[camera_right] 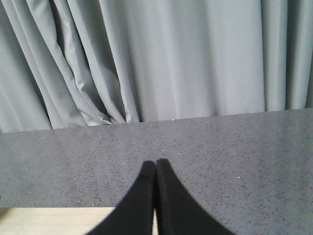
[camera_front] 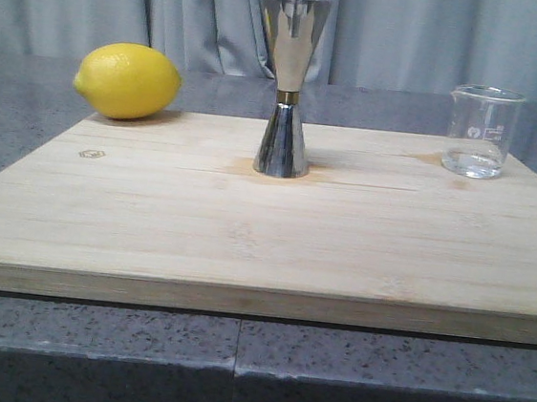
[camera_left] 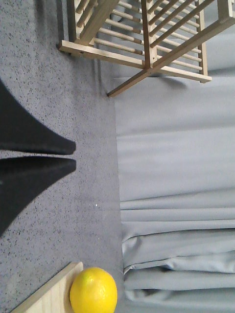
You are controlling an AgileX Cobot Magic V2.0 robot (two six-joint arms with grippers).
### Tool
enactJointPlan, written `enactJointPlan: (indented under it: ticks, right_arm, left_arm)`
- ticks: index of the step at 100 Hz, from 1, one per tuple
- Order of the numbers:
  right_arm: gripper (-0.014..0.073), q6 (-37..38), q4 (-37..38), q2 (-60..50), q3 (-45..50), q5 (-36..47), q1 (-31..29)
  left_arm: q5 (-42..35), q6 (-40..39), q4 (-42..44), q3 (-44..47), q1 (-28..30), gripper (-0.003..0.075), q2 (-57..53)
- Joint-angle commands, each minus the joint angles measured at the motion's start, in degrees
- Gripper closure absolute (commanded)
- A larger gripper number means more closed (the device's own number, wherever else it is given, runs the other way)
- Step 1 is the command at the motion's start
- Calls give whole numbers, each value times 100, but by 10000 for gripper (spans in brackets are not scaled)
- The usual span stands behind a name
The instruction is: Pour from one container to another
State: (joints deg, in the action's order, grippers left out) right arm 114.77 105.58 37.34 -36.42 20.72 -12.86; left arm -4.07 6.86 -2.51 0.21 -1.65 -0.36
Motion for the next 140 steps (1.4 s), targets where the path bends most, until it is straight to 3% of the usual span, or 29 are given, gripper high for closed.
enactJointPlan:
  ticks: [1, 15, 31, 49, 66, 84, 89, 108, 122, 129, 140]
  right_arm:
    - [665, -12, 96, -31, -143, -185, -28]
    - [665, -24, -19, -124, -117, 161, -28]
    - [665, -454, -205, -415, 19, 1249, 215]
    - [665, -724, -896, -804, 388, 326, 412]
    - [666, -3209, -3041, -1292, 969, 16, 498]
    - [665, -4839, -4643, -1735, 1461, -250, 503]
    - [665, -5634, -5202, -1851, 1596, -250, 503]
    - [666, -8664, -8414, -2377, 2169, -362, 503]
    - [665, -10498, -10427, -2802, 2516, -657, 503]
    - [666, -11000, -11011, -3020, 2648, -829, 503]
    - [666, -11106, -11065, -3257, 2862, -974, 513]
  left_arm:
    - [-471, -61, -58, 168, -47, 739, -130]
    - [-471, -61, -58, 168, -47, 739, -130]
    - [-471, -61, -58, 168, -47, 739, -130]
    - [-471, -61, -58, 168, -47, 739, -130]
    - [-471, -61, -58, 168, -47, 739, -130]
    - [-471, -61, -58, 168, -47, 739, -130]
    - [-471, -61, -58, 168, -47, 739, -130]
    - [-471, -61, -58, 168, -47, 739, -130]
    - [-471, -61, -58, 168, -47, 739, -130]
    - [-471, -61, -58, 168, -47, 739, -130]
    - [-471, -61, -58, 168, -47, 739, -130]
